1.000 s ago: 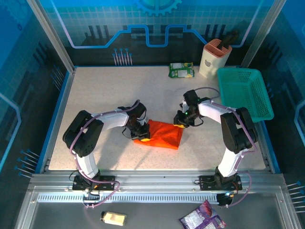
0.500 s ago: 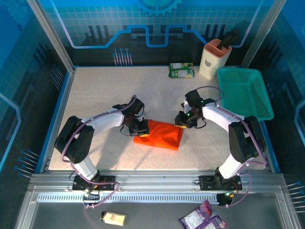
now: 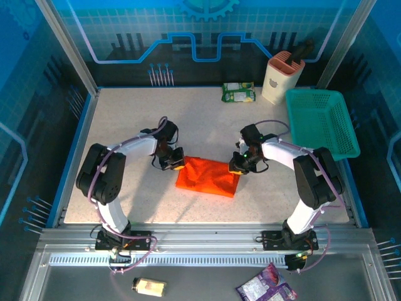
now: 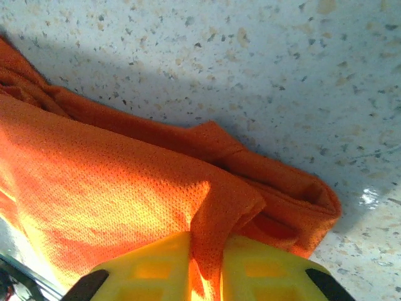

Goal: Fold the inside-out t-shirt

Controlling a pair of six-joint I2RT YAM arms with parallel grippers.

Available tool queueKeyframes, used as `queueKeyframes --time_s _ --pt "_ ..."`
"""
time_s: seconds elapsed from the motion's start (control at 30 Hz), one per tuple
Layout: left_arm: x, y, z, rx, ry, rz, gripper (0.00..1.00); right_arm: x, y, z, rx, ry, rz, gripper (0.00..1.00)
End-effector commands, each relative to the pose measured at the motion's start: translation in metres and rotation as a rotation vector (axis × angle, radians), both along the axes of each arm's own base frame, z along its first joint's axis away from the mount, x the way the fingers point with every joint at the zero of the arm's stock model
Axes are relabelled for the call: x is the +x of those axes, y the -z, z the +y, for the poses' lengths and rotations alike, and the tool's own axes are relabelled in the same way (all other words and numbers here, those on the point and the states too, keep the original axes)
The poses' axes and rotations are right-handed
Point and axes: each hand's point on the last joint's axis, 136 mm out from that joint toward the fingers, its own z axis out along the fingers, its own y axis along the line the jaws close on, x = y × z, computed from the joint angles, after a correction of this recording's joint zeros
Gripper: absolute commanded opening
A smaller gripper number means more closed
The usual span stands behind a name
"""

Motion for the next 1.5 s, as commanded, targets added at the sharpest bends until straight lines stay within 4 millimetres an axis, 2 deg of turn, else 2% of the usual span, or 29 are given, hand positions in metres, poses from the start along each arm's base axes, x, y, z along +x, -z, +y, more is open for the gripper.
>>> queueKeyframes --time_s 0.0,0.13,0.3,0.4,0.53,0.67,0.87,0.97,1.03,1.17,1.3,1.4,1.47 --pt "-0.002 0.012 0.002 0.002 0.014 0.040 0.04 -0.005 -0.002 0.007 0.005 -0.021 0.012 0.11" --pt "-0.003 0.024 0.002 -0.005 0.005 0.070 0.03 -0.007 -0.012 0.006 -0.007 -0.028 -0.002 0.01" --pt "-0.008 0.036 0.010 0.017 -0.018 0.108 0.02 -0.013 -0.036 0.004 -0.028 -0.037 -0.031 0.00" --pt "-0.011 0.039 0.016 0.020 -0.038 0.120 0.02 -0.023 -0.039 -0.009 -0.083 -0.031 -0.021 0.00" --pt "-0.014 0.043 0.021 0.017 -0.055 0.131 0.02 -0.034 -0.022 -0.025 -0.144 -0.020 0.020 0.00" --pt "-0.015 0.043 0.021 0.012 -0.053 0.134 0.01 -0.033 -0.002 -0.037 -0.197 -0.002 0.036 0.00" --pt "-0.013 0.037 0.018 -0.010 -0.051 0.122 0.01 -0.029 0.022 -0.039 -0.206 0.015 0.069 0.00" --pt "-0.009 0.028 0.013 -0.043 -0.056 0.102 0.02 -0.029 0.025 -0.040 -0.212 0.016 0.071 0.01" --pt "-0.005 0.017 0.009 -0.067 -0.058 0.079 0.03 -0.028 0.019 -0.038 -0.203 0.015 0.058 0.07" --pt "0.007 -0.022 0.004 -0.099 -0.053 -0.007 0.08 -0.026 -0.006 -0.038 -0.197 0.008 0.020 0.18" --pt "0.014 -0.060 0.003 -0.099 -0.027 -0.084 0.09 -0.024 -0.034 -0.036 -0.191 0.002 -0.030 0.22" --pt "0.015 -0.074 -0.007 -0.102 0.014 -0.099 0.09 -0.018 -0.049 -0.028 -0.175 0.001 -0.070 0.23" --pt "0.018 -0.074 -0.018 -0.101 0.050 -0.101 0.09 -0.015 -0.052 -0.018 -0.131 -0.001 -0.080 0.23"
